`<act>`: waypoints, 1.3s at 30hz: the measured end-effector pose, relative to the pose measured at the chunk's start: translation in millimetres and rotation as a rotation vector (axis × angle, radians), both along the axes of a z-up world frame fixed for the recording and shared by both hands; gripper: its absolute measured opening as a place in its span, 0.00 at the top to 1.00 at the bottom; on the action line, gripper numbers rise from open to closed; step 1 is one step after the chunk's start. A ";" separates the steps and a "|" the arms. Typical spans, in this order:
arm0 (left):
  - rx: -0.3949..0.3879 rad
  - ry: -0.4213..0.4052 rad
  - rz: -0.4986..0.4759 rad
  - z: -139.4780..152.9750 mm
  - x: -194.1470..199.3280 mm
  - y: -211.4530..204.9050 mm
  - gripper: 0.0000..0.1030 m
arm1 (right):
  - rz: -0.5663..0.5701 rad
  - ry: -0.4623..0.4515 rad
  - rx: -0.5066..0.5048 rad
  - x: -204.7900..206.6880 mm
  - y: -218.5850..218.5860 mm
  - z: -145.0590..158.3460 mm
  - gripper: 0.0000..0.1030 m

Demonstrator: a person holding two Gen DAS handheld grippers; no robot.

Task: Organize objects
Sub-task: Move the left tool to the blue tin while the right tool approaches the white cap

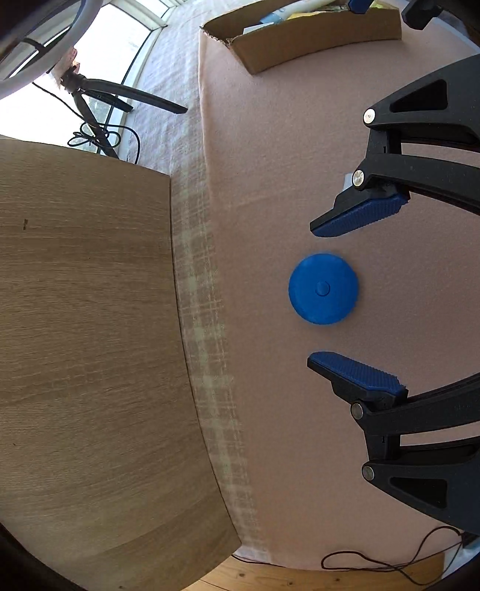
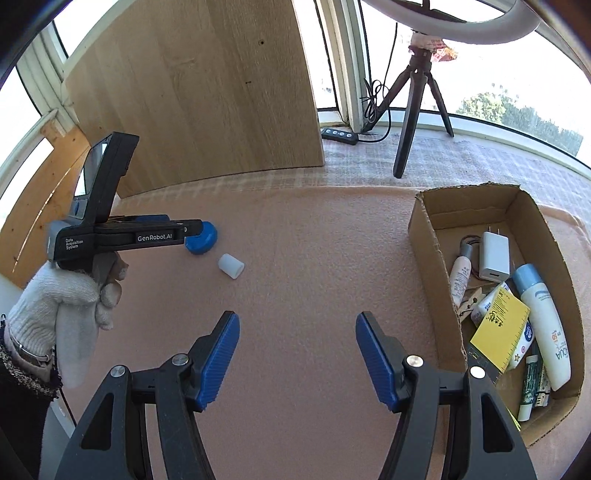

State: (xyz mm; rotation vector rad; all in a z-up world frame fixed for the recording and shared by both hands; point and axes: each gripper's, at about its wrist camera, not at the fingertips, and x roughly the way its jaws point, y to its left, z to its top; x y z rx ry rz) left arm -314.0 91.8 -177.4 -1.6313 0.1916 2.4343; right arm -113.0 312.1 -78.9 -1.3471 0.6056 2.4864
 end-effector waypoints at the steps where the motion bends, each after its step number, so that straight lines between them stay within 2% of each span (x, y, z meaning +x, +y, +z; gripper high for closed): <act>1: -0.001 -0.010 0.004 -5.3 -5.9 -1.4 0.34 | 0.007 -0.005 -0.010 -10.9 2.3 -0.9 0.40; 6: -0.016 -0.037 -0.001 -25.6 -23.9 2.6 0.39 | 0.027 -0.045 -0.033 -52.6 9.0 -7.4 0.40; 8: 0.006 -0.040 -0.003 -29.3 -26.9 2.0 0.41 | 0.031 -0.058 -0.051 -64.0 11.6 -11.4 0.40; 9: 0.010 -0.040 -0.004 -30.6 -27.5 1.7 0.43 | 0.032 -0.063 -0.061 -69.2 13.2 -12.8 0.40; 11: 0.014 -0.045 -0.018 -33.9 -27.2 1.6 0.54 | 0.032 -0.068 -0.073 -76.4 13.7 -17.3 0.40; 14: 0.017 -0.053 -0.040 -39.4 -23.6 0.1 0.56 | 0.026 -0.077 -0.084 -85.8 14.6 -22.6 0.40; 18: 0.060 -0.057 -0.033 -41.0 -15.7 -8.8 0.56 | 0.029 -0.081 -0.096 -97.7 13.8 -28.1 0.40; 22: 0.103 -0.036 -0.021 -43.5 7.5 -21.3 0.56 | 0.055 -0.081 -0.100 -105.9 7.8 -31.0 0.40; 29: 0.164 -0.006 -0.005 -46.1 70.5 -32.7 0.56 | 0.100 -0.098 -0.126 -130.5 0.7 -48.6 0.41; 34: 0.190 -0.008 -0.003 -46.8 103.0 -34.6 0.56 | 0.149 -0.130 -0.123 -150.9 -16.6 -63.6 0.50; 37: 0.177 -0.010 -0.026 -44.8 122.4 -36.3 0.56 | 0.165 -0.158 -0.110 -158.0 -26.9 -71.5 0.51; 39: 0.175 -0.012 -0.031 -44.0 130.2 -38.3 0.56 | 0.166 -0.195 -0.079 -160.3 -32.7 -76.3 0.58</act>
